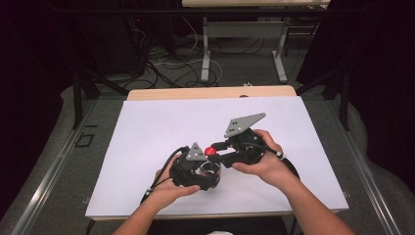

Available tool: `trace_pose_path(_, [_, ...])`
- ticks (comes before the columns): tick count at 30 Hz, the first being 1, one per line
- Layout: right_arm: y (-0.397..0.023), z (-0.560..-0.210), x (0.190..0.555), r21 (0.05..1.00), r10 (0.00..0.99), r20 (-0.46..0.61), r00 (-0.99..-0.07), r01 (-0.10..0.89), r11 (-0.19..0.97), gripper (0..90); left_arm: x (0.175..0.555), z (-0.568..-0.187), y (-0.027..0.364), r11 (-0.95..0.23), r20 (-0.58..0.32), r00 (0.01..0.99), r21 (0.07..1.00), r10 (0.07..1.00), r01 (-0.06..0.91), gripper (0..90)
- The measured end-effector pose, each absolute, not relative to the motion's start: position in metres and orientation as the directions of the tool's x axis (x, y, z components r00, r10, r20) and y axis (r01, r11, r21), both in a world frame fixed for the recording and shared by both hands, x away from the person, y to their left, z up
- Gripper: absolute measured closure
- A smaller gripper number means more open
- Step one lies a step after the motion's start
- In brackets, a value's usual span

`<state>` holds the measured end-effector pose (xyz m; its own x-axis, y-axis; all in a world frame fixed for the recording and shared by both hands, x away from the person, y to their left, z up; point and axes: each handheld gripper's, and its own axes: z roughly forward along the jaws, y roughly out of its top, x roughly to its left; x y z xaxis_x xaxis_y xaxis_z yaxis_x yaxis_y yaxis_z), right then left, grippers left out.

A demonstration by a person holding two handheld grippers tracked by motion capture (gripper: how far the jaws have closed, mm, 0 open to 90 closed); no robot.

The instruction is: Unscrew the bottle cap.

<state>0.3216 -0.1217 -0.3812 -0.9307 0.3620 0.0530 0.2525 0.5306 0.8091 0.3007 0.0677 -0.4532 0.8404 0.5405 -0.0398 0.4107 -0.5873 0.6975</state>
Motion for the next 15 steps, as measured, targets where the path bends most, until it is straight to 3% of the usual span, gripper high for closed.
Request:
trace_pose_path(6, [-0.127,-0.377,0.337,0.782,0.078,-0.063,-0.995,-0.001,0.623,60.6,0.299,-0.454,0.065,-0.611,-0.030,0.864,0.694,0.503,0.380,30.8])
trace_pose_path(8, [-0.127,-0.377,0.339,0.782,0.055,-0.059,-0.997,-0.012,0.623,60.6,0.299,-0.453,0.065,-0.619,-0.039,0.867,0.685,0.496,0.384,30.8])
trace_pose_path(10, [-0.127,-0.377,0.340,0.776,0.056,-0.047,-0.997,-0.001,0.631,60.2,0.299,-0.455,0.064,-0.604,-0.046,0.858,0.691,0.512,0.397,30.8])
trace_pose_path(12, [-0.124,-0.378,0.337,0.777,0.110,-0.039,-0.993,0.039,0.629,46.0,0.301,-0.454,0.066,-0.611,-0.035,0.858,0.687,0.512,0.392,30.8])
trace_pose_path(15, [-0.119,-0.379,0.328,0.774,0.205,-0.060,-0.977,0.084,0.628,41.8,0.302,-0.454,0.067,-0.601,-0.038,0.848,0.688,0.529,0.406,30.8])
